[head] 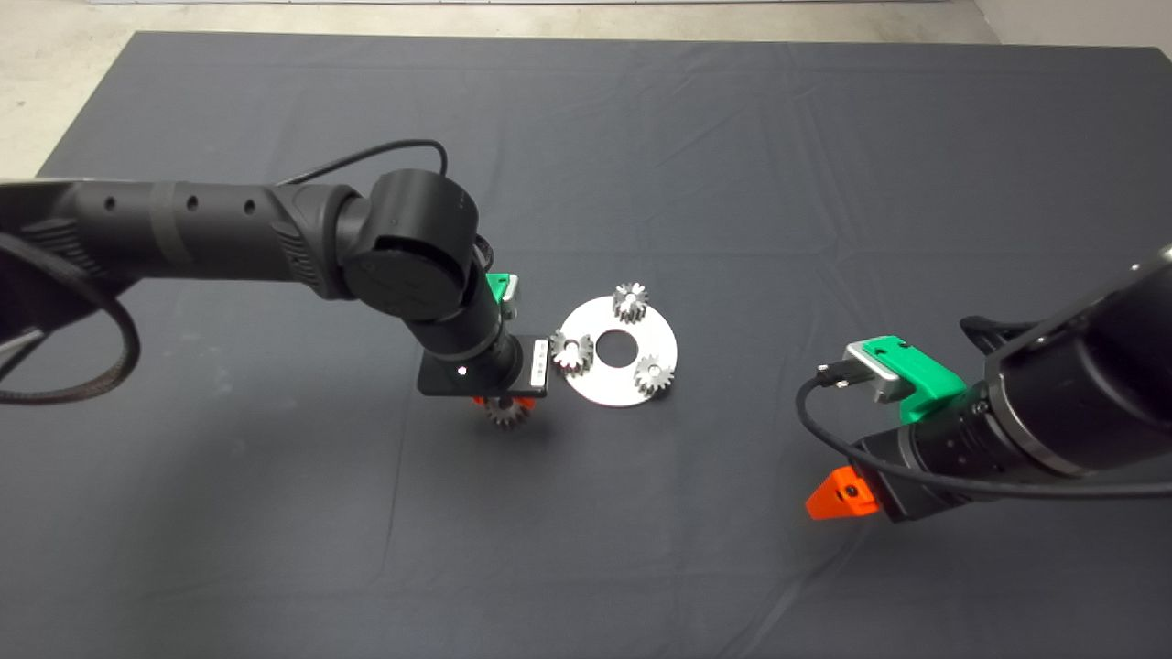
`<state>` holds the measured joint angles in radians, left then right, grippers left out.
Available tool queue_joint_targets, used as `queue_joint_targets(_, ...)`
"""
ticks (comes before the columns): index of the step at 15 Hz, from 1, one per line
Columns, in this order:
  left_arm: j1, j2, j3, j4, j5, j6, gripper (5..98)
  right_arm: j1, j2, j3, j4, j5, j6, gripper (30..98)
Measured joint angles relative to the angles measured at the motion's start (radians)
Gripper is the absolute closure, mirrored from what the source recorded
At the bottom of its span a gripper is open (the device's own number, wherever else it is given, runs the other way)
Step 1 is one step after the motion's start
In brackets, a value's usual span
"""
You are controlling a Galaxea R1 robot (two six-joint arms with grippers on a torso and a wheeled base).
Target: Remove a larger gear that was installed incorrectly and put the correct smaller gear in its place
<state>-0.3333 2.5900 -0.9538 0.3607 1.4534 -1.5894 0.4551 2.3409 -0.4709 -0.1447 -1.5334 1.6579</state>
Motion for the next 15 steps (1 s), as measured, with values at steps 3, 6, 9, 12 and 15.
queue_joint_targets(3,0.009,0.000,0.000,0.003,-0.007,0.001,75.7,0.003,0.000,0.000,0.000,0.001,0.000,30.8)
queue_joint_targets(6,0.009,0.006,0.000,0.004,-0.009,0.000,72.0,0.005,0.000,0.000,0.000,0.000,0.000,30.8)
queue_joint_targets(9,0.009,0.012,-0.002,0.004,-0.015,0.000,69.2,0.005,0.000,-0.002,0.000,0.001,0.000,30.8)
queue_joint_targets(12,0.009,0.017,-0.006,0.003,-0.015,0.001,64.9,0.005,0.000,-0.004,0.000,0.000,0.000,30.8)
queue_joint_targets(15,0.009,0.020,-0.006,0.004,-0.015,0.001,61.8,0.005,0.000,-0.004,0.000,0.000,0.000,30.8)
